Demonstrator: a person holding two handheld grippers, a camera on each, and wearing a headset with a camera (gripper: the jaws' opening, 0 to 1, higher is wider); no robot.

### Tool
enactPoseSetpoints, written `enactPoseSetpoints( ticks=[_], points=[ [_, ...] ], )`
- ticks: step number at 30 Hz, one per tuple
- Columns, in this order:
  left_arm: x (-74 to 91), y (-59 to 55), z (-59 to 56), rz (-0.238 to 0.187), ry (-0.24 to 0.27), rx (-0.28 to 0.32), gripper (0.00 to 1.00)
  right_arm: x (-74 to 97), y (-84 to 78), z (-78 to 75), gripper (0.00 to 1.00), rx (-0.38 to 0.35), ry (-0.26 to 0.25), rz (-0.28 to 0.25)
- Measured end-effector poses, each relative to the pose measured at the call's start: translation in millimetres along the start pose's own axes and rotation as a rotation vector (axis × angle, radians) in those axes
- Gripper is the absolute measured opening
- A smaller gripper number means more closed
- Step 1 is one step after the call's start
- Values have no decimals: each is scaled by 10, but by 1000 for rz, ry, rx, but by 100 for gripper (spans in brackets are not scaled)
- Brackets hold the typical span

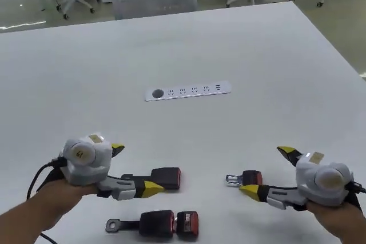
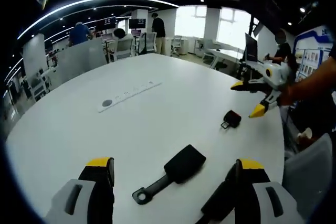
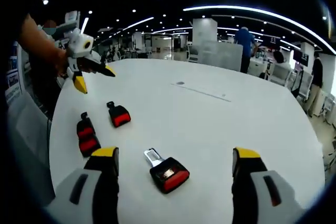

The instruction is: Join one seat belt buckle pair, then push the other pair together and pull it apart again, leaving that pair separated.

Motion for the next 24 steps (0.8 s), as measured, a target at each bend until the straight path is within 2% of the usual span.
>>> enactPoseSetpoints(
  ticks=[2,5,8,10,12,15,17,21,24],
  points=[
    [92,-34,-2,-19,4,34,99,72,56,58,92,-14,-32,-16],
    [270,-83,21,-46,37,38,99,154,108,158,94,-14,-48,-29],
    [416,-122,31,-82,45,87,100,282,147,276,95,-23,-71,-42],
    [543,-172,31,-105,61,84,100,345,157,360,95,-22,-72,-47],
    [660,-241,17,-115,63,93,100,404,139,435,96,-6,-73,-36],
    [820,-323,-30,-127,69,73,100,496,121,517,98,17,-72,-28],
    [946,-360,-65,-157,68,66,100,579,126,597,100,27,-61,-27],
    [1116,-530,-159,-151,72,51,100,729,108,694,100,46,-62,-29],
    [1244,-591,-209,-170,78,52,100,844,115,754,100,41,-71,-45]
  ],
)
Point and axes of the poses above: the centre of the closed fingertips' face, and the gripper's own axes: x roughly backward along the fingers, z roughly to its left, y roughly out of its top, the point moved 1 cm from there along x, roughly backward along the fingers, and after that the axes turned 7 degrees about z, right-handed, at the moved point
